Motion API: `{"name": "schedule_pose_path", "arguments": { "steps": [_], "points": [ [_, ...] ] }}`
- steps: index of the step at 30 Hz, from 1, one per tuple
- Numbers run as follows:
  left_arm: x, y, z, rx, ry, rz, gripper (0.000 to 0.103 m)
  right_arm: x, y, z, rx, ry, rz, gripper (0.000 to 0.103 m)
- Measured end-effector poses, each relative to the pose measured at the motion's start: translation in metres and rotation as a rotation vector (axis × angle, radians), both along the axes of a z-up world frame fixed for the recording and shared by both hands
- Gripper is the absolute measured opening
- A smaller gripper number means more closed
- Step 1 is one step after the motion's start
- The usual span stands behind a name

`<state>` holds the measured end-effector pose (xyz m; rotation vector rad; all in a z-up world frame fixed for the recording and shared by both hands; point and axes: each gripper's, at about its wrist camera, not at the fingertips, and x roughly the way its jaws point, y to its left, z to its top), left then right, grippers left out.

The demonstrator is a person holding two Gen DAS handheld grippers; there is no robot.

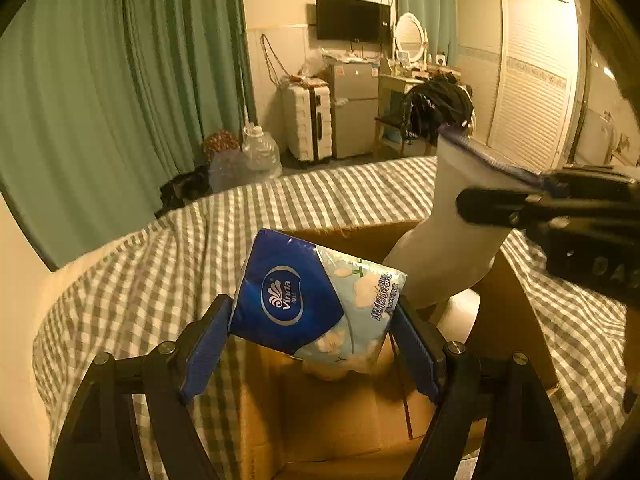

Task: Organize objects
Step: 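Lower sock and tissue pack into the box and open both tools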

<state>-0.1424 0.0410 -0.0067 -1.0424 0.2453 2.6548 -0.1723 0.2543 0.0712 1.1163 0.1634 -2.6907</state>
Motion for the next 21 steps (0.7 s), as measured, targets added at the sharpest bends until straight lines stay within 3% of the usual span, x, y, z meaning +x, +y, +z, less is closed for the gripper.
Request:
{"name": "schedule_pose_path", "arguments": {
  "steps": [10,13,14,17,21],
  "points": [
    [-0.003,0.018,-0.017,-0.024,-0.033,-0.046,0.081,-0.002,0.013,-0.018,-0.06,-0.029,-0.013,0.026],
    [-0.003,0.018,-0.018,-0.032,-0.034,-0.05,0.083,-0.001,0.018,-0.015,-0.094,-0.022,-0.017,0.051],
    [-0.002,0.019,-0.019,-0.036,-0.033,-0.051,0.084,0.0,0.021,-0.013,-0.102,-0.012,-0.023,0.064],
    [0.001,0.02,-0.017,-0.042,-0.026,-0.046,0.095,0.008,0.025,-0.001,-0.138,0.021,-0.037,0.067],
    [0.007,0.017,-0.013,-0.028,-0.019,-0.04,0.096,0.02,0.032,0.015,-0.171,0.048,-0.048,0.069]
  ]
}}
